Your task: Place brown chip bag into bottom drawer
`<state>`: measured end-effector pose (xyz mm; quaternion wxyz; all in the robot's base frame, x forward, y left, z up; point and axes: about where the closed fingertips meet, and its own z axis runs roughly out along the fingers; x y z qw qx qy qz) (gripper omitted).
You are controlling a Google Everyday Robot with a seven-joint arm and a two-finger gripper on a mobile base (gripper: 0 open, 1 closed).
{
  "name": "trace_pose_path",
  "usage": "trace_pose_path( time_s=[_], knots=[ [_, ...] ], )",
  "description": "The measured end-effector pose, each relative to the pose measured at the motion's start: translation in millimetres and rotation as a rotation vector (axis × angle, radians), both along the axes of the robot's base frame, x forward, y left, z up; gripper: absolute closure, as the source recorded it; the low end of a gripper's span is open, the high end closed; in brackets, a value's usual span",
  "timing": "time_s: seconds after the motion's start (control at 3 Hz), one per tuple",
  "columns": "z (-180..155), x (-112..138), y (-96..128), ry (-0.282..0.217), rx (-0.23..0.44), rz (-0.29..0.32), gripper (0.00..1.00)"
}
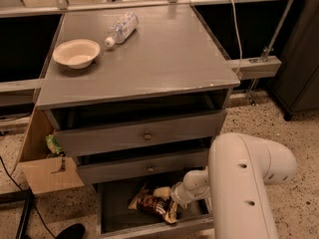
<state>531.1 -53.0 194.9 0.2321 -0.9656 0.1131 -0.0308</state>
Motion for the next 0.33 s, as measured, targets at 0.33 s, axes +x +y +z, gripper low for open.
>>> trace_pose_path(
  time_s=[0.33],
  knots=[
    [0.0,0.0,0.0,0.000,0.000,0.000,0.00]
  ],
)
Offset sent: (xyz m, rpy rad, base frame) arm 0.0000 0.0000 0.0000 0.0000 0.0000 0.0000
